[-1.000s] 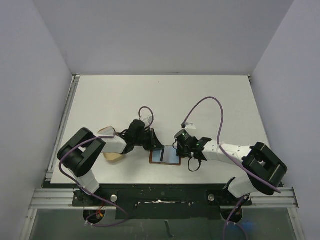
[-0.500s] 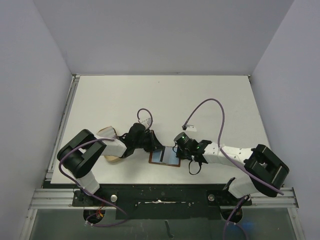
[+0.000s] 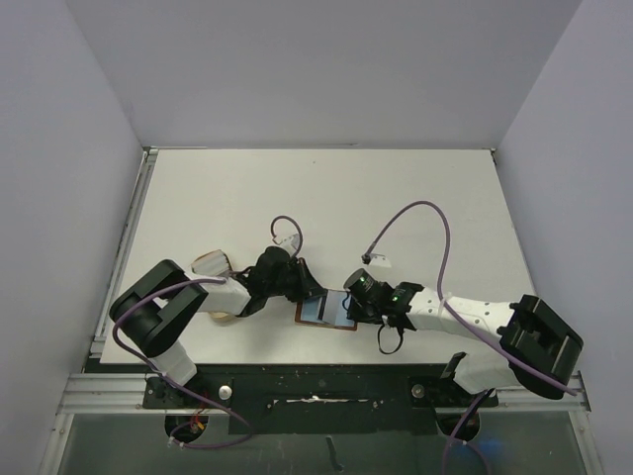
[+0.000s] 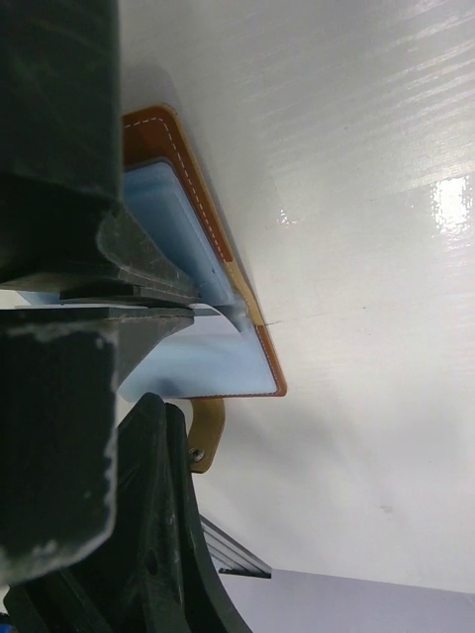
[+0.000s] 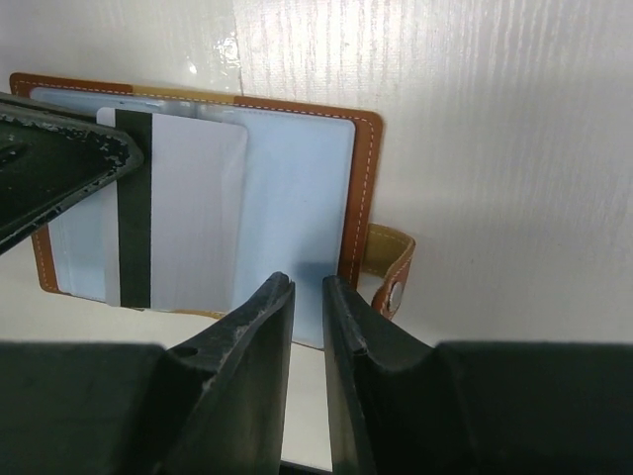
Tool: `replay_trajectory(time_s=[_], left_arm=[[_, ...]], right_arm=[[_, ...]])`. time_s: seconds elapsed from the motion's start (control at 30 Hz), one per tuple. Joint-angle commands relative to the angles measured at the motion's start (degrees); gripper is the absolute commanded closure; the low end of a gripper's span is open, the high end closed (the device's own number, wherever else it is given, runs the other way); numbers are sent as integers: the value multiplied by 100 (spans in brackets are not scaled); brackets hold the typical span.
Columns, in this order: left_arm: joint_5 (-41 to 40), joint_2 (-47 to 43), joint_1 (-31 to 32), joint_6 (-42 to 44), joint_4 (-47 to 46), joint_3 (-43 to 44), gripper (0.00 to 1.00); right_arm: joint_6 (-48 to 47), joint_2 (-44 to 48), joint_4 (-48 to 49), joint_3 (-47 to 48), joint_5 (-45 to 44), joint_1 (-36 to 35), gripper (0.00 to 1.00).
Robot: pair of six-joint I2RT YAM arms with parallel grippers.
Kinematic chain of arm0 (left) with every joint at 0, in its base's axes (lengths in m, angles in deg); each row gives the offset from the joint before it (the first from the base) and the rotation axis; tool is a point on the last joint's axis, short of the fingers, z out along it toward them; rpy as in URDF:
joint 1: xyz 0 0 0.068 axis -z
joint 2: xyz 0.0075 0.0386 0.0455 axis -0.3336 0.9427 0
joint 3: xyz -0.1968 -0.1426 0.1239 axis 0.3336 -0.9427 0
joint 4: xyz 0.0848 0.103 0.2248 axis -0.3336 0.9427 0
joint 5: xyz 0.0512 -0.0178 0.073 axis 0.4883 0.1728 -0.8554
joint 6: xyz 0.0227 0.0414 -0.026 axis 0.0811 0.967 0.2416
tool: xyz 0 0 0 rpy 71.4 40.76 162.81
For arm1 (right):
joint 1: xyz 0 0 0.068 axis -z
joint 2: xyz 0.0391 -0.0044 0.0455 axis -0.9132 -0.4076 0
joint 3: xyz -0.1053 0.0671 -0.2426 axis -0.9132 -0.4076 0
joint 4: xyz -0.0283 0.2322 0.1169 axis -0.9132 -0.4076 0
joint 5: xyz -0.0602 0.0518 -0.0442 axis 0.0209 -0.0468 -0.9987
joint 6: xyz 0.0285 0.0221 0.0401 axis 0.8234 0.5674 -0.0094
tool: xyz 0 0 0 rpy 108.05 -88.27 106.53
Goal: Put the credit cards into the card holder
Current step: Insert the credit card into the card holder.
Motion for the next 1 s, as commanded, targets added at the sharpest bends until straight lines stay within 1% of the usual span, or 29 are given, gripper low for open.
replay_trajectory(time_s=[0.0,0.2,0.37,0.47,0.77,0.87,0.97], left_arm=[[-348,-218,23,193,9,-83,100],[-362,-312,30,116,-180,-276,100],[-374,-150,103,-118,-632,-461,100],[-416,-81,203,-195,-802,-490,100],[-636,-131,296,-284,-886,-516,100],[-726,-281,291,-263,-844,-582,100],[-659,-443,248,-417,-971,-692,100]], right_arm=[[238,177,-173,43,-173,-39,80],[262,-68,6,-112,-93,-39,80],[351,-266,229,-262,-5,-60,83],[407,-300,239,-297,-7,-92,84],[451,-318,257,-340,-31,-116,85],[477,-296,263,-377,-39,-117,85],[473,-269,276,-397,-33,-118,85]])
